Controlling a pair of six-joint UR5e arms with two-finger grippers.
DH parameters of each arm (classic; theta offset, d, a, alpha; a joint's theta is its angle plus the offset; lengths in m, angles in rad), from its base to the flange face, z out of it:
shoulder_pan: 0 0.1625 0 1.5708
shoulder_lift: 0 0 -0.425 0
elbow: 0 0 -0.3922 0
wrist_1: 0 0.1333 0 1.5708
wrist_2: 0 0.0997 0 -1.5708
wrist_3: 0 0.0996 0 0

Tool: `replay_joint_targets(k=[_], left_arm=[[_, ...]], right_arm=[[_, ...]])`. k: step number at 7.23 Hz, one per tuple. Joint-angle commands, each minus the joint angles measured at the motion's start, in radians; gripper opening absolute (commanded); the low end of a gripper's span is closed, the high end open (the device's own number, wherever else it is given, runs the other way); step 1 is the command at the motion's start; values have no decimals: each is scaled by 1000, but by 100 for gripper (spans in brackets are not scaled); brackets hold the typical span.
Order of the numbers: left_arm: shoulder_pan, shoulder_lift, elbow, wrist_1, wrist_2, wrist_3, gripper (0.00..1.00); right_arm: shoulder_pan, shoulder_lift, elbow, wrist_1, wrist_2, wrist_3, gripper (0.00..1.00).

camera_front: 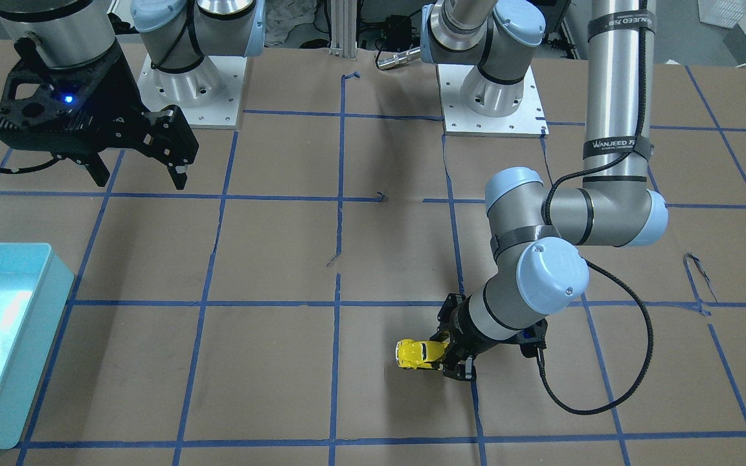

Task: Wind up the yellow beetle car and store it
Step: 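Carry the car with the left gripper toward the table center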

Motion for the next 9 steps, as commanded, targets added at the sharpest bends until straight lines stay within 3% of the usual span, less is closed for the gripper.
replay_joint_targets(k=[1,9], left_arm=[[10,-17,2,0,11,-2,0],[81,-40,20,-1,118,108,0]], right_arm=[[0,0,0,-1,0,0,100],[0,0,0,1,-1,0,100]])
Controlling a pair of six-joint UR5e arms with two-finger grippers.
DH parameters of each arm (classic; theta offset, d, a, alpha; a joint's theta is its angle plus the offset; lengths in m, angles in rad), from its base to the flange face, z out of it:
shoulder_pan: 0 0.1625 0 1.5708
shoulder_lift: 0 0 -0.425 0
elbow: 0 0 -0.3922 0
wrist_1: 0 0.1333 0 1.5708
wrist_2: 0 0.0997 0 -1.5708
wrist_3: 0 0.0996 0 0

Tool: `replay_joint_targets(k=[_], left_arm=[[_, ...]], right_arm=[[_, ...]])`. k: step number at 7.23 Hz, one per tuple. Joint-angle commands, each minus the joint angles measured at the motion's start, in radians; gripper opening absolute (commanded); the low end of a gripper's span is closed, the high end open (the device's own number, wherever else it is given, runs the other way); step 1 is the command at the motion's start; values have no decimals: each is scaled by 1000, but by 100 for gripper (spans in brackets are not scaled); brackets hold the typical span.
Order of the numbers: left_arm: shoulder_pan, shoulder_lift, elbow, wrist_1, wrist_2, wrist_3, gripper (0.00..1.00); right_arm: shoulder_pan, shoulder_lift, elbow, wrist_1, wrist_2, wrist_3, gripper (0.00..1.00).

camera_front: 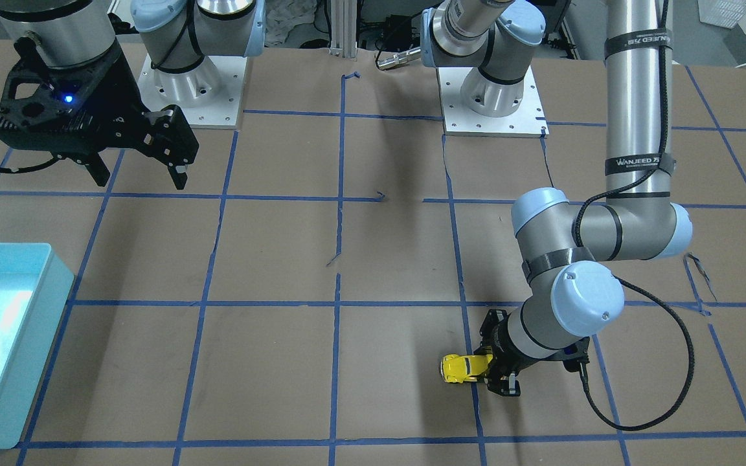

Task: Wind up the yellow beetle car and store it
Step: 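Set the car down on the table and withdraw the left gripper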

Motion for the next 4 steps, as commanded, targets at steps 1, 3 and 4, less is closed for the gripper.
replay_joint_targets(k=[1,3,4], left_arm=[[25,-2,-11,0,41,68,0],[63,-4,-2,-2,39,75,0],[84,1,-1,-2,39,75,0]], right_arm=[[0,0,0,0,-1,-1,100],[0,0,0,0,0,-1,100],[0,0,0,0,-1,-1,100]])
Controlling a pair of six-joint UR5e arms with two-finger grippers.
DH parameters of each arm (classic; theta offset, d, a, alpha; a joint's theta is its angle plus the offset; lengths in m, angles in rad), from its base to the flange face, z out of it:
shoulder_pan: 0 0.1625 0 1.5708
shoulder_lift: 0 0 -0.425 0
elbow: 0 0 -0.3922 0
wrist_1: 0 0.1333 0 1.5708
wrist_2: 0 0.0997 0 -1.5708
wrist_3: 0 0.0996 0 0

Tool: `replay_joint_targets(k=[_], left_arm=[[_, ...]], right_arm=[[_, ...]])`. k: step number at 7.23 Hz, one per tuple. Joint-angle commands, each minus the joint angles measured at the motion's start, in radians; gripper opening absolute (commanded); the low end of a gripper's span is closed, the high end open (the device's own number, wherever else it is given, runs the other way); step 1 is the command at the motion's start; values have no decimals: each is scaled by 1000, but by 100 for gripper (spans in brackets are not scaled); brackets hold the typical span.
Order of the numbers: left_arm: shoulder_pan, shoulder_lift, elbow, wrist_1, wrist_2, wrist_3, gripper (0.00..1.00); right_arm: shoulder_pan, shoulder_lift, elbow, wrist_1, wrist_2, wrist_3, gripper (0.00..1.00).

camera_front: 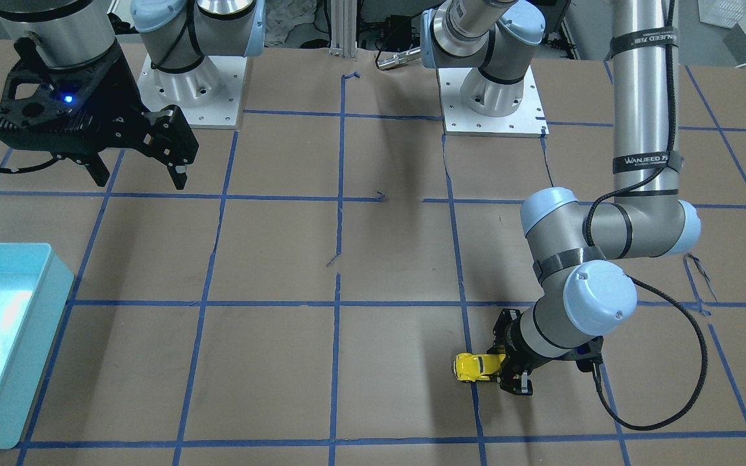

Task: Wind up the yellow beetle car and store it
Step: 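Set the car down on the table and withdraw the left gripper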

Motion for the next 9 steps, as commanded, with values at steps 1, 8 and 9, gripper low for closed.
replay_joint_targets(k=[1,8,9], left_arm=[[47,5,1,0,1,3,0],[149,6,-12,0,-1,212,0],[152,5,-12,0,1,272,0]], right_arm=[[0,0,0,0,1,2,100],[0,0,0,0,-1,2,100],[0,0,0,-2,1,0,100]])
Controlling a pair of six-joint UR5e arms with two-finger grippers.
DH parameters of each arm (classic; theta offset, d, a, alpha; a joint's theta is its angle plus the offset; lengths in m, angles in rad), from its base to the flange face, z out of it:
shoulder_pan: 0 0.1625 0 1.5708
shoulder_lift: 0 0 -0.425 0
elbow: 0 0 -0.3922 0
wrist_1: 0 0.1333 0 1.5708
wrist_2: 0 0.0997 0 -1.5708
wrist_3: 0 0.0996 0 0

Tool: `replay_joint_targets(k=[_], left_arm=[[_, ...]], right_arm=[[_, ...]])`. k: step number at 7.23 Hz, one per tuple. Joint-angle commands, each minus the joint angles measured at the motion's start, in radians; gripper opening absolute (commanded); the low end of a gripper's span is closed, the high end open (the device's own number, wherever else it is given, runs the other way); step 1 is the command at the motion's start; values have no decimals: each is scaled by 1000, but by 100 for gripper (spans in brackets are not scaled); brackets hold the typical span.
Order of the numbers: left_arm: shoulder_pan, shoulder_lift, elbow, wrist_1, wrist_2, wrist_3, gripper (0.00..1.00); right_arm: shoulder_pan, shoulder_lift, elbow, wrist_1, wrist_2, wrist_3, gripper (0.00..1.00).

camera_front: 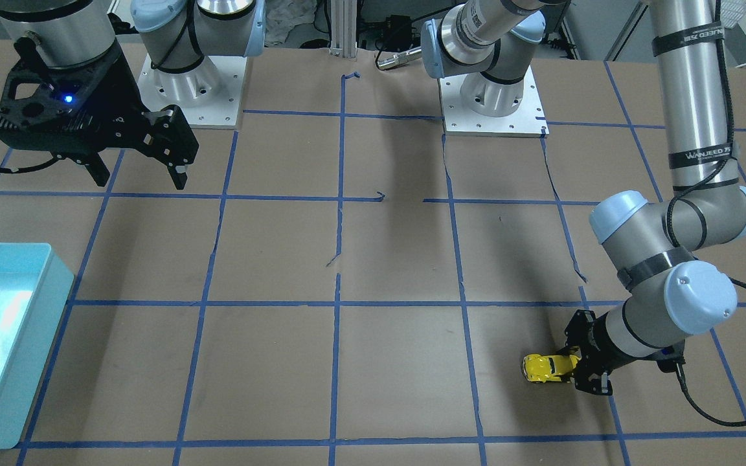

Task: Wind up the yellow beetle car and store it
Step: 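Set the car down on the table and withdraw the left gripper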

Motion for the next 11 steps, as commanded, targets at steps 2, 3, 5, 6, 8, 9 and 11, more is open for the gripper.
replay_joint_targets(k=[2,3,5,6,8,9,11], left_arm=[[14,-4,2,2,1,80,0],[14,7,4,3,3,78,45],[11,22,4,17,-2,66,92],[2,34,4,17,-3,66,99],[-10,77,13,11,-9,89,100],[-15,112,18,5,-9,247,100],[-18,178,18,-1,-2,605,100]], right_arm=[[0,0,0,0,1,-1,100],[0,0,0,0,1,-1,100],[0,0,0,-1,-1,-1,100],[0,0,0,0,1,-1,100],[0,0,0,0,-1,-1,100],[0,0,0,0,-1,-1,100],[0,0,0,-1,-1,-1,100]])
